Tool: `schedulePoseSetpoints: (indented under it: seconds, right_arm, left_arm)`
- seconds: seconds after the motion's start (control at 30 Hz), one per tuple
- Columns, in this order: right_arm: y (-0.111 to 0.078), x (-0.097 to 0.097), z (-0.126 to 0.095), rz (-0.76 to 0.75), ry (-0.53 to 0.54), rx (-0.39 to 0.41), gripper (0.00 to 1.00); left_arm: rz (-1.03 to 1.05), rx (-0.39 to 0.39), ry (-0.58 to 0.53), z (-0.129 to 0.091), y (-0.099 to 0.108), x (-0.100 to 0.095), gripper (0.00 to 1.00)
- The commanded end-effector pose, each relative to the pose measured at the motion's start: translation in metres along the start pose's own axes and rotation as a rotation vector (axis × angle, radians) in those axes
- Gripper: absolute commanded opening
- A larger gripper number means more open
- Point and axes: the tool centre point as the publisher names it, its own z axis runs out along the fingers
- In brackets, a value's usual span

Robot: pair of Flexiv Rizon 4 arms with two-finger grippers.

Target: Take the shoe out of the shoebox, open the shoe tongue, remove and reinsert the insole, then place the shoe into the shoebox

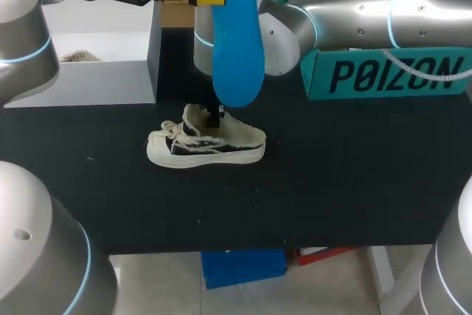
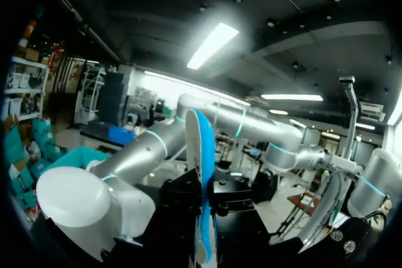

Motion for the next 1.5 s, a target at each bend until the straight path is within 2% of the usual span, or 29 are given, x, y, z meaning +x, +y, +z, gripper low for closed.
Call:
schedulePoseSetpoints:
  seconds: [0.03, 0.47, 0.63, 0.7, 0.8, 1.03, 1.13, 1.33, 1.5]
  right_arm:
    - [0.0, 0.0, 0.003, -0.001, 0.002, 0.0, 0.0]
    - [0.0, 0.0, 0.003, -0.001, 0.002, 0.0, 0.0]
    - [-0.016, -0.005, -0.015, 0.084, -0.023, -0.017, 0.0]
    - [-0.023, -0.01, -0.026, 0.15, -0.051, -0.038, 0.0]
    - [-0.035, -0.02, -0.042, 0.245, -0.107, -0.03, 0.0]
    - [-0.056, -0.044, -0.072, 0.538, -0.236, 0.095, 0.0]
    - [-0.062, -0.048, -0.079, 0.661, -0.274, 0.141, 0.0]
    - [-0.076, -0.053, -0.097, 1.01, -0.304, 0.099, 0.0]
    - [-0.082, -0.042, -0.105, 1.24, -0.327, 0.078, 0.0]
  left_arm:
    - [0.002, 0.001, -0.003, 0.001, 0.001, 0.0, 0.0]
    - [0.002, 0.001, -0.003, 0.001, 0.001, 0.0, 0.0]
    - [0.002, 0.001, -0.003, 0.001, 0.001, 0.0, 0.0]
    - [0.002, 0.001, -0.003, 0.001, 0.001, 0.0, 0.0]
    - [0.002, 0.001, -0.003, 0.001, 0.001, 0.0, 0.0]
    - [0.002, 0.001, -0.003, 0.001, 0.001, 0.0, 0.0]
    - [0.002, 0.001, -0.003, 0.001, 0.001, 0.0, 0.0]
    - [0.002, 0.001, -0.003, 0.001, 0.001, 0.0, 0.0]
    - [0.002, 0.001, -0.003, 0.001, 0.001, 0.0, 0.0]
